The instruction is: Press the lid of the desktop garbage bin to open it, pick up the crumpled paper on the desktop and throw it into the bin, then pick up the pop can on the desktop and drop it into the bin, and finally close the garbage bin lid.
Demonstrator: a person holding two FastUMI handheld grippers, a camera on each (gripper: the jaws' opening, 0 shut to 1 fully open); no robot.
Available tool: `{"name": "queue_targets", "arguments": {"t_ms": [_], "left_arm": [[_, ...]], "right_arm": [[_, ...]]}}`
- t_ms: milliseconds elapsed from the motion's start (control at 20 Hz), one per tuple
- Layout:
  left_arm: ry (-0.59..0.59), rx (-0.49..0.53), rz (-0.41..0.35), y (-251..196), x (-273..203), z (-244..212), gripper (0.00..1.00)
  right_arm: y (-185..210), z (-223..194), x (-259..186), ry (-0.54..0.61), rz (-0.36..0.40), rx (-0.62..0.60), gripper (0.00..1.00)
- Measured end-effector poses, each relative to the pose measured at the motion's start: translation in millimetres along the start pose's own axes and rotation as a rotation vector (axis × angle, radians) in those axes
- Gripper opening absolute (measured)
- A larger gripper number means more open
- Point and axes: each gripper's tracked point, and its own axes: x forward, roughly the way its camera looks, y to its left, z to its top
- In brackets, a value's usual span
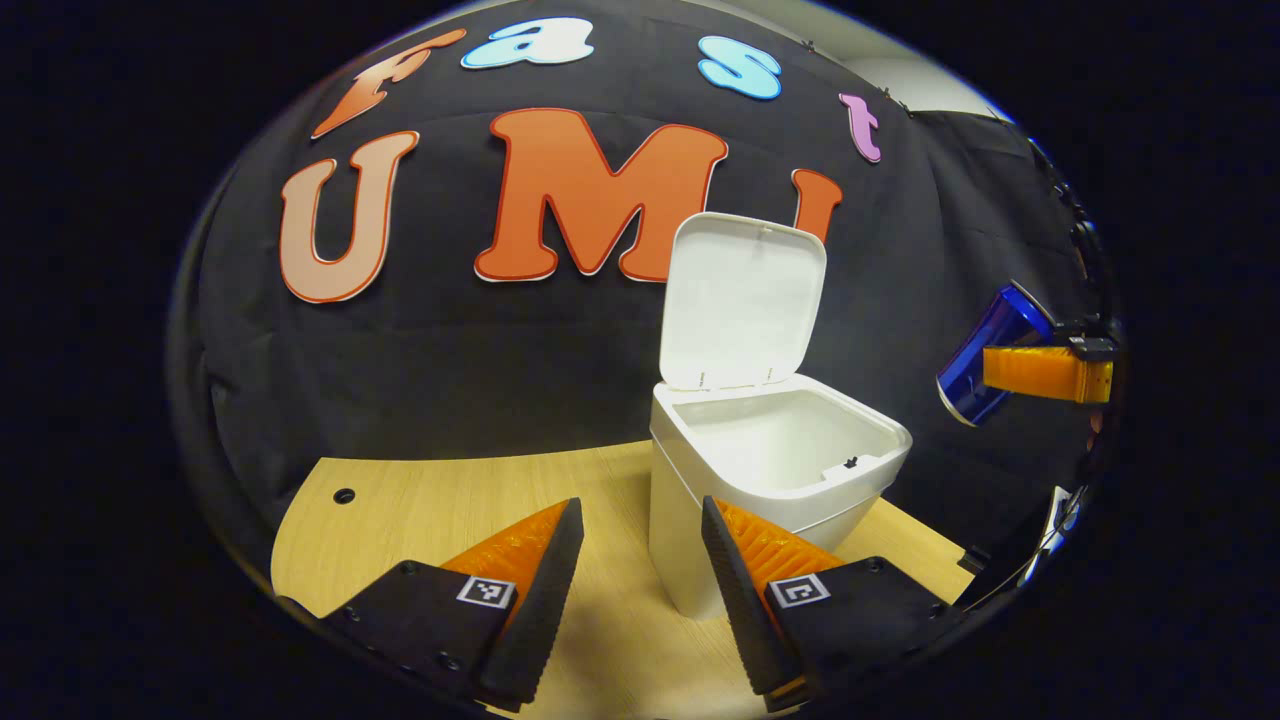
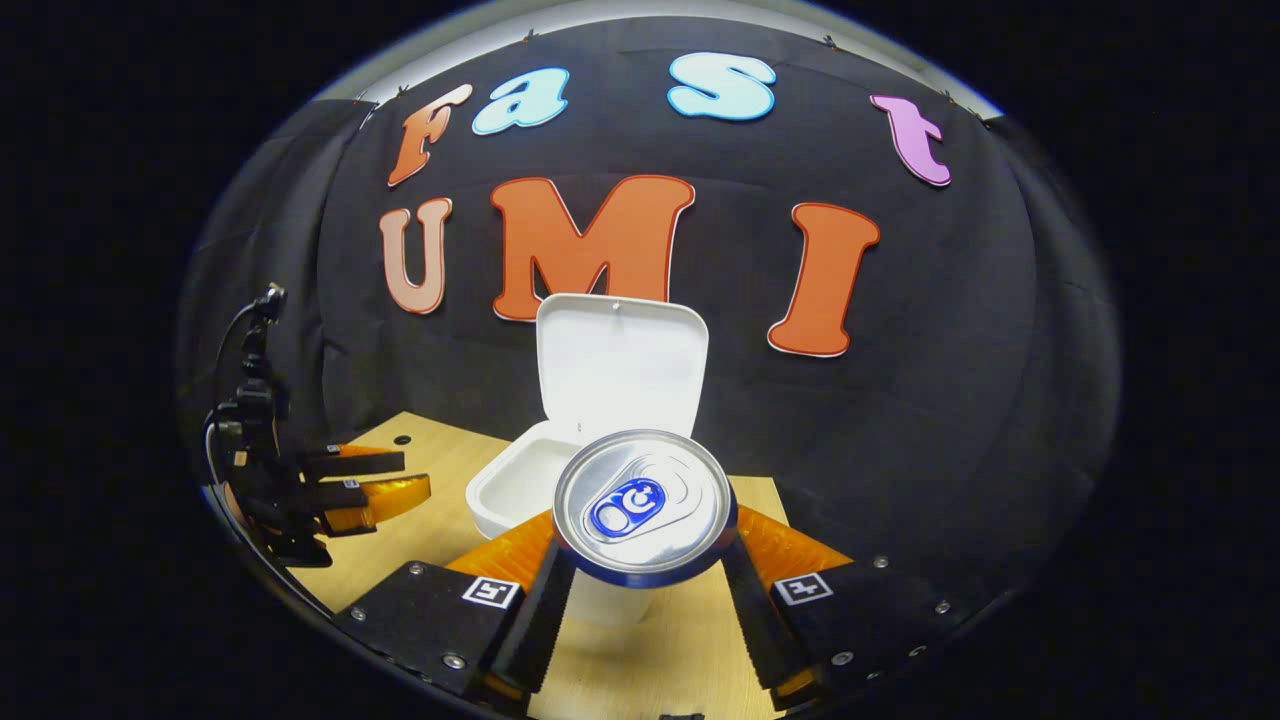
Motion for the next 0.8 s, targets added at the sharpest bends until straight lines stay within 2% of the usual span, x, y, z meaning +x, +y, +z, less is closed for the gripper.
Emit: {"name": "queue_targets", "arguments": {"t_ms": [300, 800], "left_arm": [[-0.005, -0.019, 0.059, 23.6, -16.2, -2.5, 0.76], [-0.013, -0.005, 0.118, 47.8, -32.3, -0.4, 0.76]], "right_arm": [[7.4, -1.1, 38.9, 0.007, 0.028, -0.018, 0.77], [22.8, -46.5, 81.5, 0.123, 0.053, -0.018, 0.78]]}}
